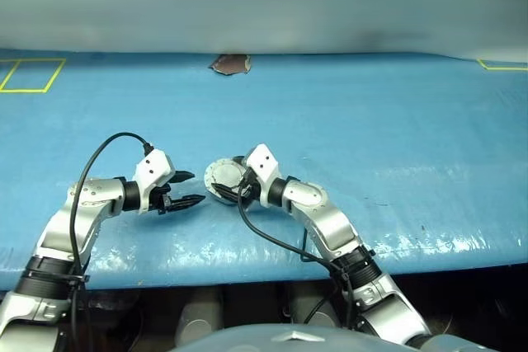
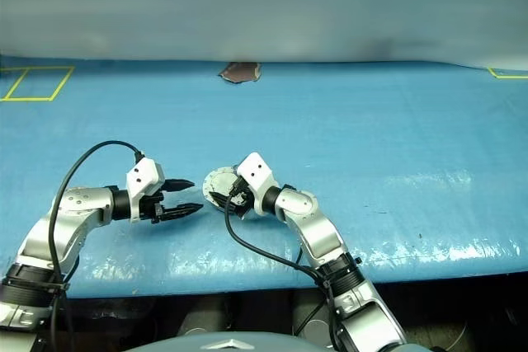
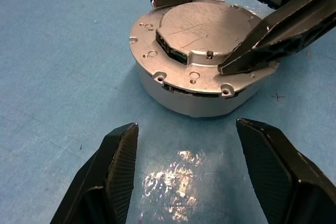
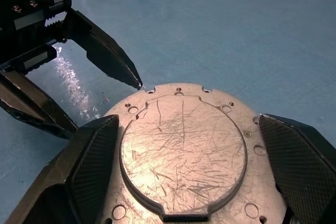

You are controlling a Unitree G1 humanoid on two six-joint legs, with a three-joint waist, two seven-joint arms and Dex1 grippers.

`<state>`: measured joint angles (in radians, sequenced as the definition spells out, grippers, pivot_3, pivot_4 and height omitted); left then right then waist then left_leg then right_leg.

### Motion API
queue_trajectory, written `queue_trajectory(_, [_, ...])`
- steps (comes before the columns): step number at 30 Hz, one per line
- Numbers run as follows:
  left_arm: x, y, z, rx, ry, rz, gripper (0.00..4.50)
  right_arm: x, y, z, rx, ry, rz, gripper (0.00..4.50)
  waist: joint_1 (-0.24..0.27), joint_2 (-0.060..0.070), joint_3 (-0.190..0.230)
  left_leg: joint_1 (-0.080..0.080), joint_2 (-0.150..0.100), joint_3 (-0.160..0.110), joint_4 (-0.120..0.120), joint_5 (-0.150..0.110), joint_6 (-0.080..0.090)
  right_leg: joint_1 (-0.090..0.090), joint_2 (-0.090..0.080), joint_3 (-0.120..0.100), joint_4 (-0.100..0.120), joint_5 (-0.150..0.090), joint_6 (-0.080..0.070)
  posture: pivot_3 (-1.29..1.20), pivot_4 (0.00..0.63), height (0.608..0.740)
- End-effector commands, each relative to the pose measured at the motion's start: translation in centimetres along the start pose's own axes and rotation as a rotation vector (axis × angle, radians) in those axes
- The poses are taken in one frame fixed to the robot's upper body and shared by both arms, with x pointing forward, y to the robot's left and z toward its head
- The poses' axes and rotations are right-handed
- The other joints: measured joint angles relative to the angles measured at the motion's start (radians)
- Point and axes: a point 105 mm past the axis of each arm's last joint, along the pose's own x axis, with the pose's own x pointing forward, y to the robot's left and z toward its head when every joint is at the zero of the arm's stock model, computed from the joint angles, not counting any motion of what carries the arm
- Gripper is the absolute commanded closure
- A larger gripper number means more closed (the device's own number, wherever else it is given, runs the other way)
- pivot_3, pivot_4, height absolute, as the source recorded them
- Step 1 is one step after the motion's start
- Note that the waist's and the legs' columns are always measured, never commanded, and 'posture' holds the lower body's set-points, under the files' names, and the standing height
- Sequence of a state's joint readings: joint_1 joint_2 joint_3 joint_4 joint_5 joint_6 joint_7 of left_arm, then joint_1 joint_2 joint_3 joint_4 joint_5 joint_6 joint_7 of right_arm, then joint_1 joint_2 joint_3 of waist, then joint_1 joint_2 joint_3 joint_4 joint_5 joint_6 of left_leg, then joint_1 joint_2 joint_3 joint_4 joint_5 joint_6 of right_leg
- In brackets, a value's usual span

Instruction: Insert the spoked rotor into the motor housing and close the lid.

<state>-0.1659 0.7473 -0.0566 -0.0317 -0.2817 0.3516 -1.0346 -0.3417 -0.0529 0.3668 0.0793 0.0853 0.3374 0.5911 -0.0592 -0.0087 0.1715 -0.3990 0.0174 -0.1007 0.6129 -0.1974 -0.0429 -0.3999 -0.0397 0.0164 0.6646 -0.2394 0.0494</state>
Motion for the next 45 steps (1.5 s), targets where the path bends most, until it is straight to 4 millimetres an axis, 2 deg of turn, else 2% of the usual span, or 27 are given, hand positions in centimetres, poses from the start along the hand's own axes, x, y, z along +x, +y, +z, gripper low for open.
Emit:
queue_trajectory(1, [-0.2, 0.5, 0.9, 0.021, -0.052, 0.012, 1.25, 0.2, 0.2, 0.3, 0.002, -0.012, 0.013, 0.88, 0.000, 0.000, 0.000, 0.000, 0.000, 0.000, 0.000, 0.000, 0.000, 0.000, 0.000, 0.000, 0.000, 0.000, 0.000, 0.00, 0.150, 0.740])
queue_trajectory(3, [-0.1, 0.5, 0.9, 0.014, -0.065, 0.012, 1.25, 0.0, 0.3, 0.5, -0.012, -0.013, 0.017, 1.46, 0.000, 0.000, 0.000, 0.000, 0.000, 0.000, 0.000, 0.000, 0.000, 0.000, 0.000, 0.000, 0.000, 0.000, 0.000, 0.00, 0.150, 0.740])
queue_trajectory(8, [-0.1, 0.6, 0.6, 0.006, -0.091, 0.017, 1.25, -0.1, 0.5, 1.3, -0.063, -0.017, 0.036, 1.46, 0.001, 0.000, 0.000, 0.000, 0.000, 0.000, 0.000, 0.000, 0.000, 0.000, 0.000, 0.000, 0.000, 0.000, 0.000, 0.00, 0.150, 0.740])
queue_trajectory(15, [-0.3, 0.2, 0.3, -0.023, -0.088, -0.023, 1.25, -0.1, 0.8, 3.4, -0.155, -0.041, 0.082, 1.46, 0.001, 0.000, 0.000, -0.001, 0.000, 0.000, 0.000, 0.000, 0.000, 0.000, 0.000, 0.000, 0.000, 0.000, 0.000, 0.00, 0.150, 0.740])
queue_trajectory(22, [-0.3, 0.2, 0.2, -0.029, -0.082, -0.025, 1.25, 0.1, 0.4, 3.9, -0.193, -0.026, 0.091, 1.46, 0.000, 0.000, 0.000, -0.001, 0.000, 0.000, 0.000, 0.000, 0.000, -0.001, 0.000, 0.000, 0.000, 0.000, 0.001, 0.00, 0.150, 0.740])
queue_trajectory(45, [-0.5, 0.2, 0.0, -0.027, -0.075, -0.007, 1.25, 0.1, 0.4, 0.2, -0.171, 0.087, 0.149, 1.46, -0.001, 0.000, 0.000, -0.001, 0.000, 0.000, 0.000, 0.000, 0.000, -0.001, 0.000, 0.000, 0.000, 0.000, 0.001, 0.00, 0.150, 0.740])
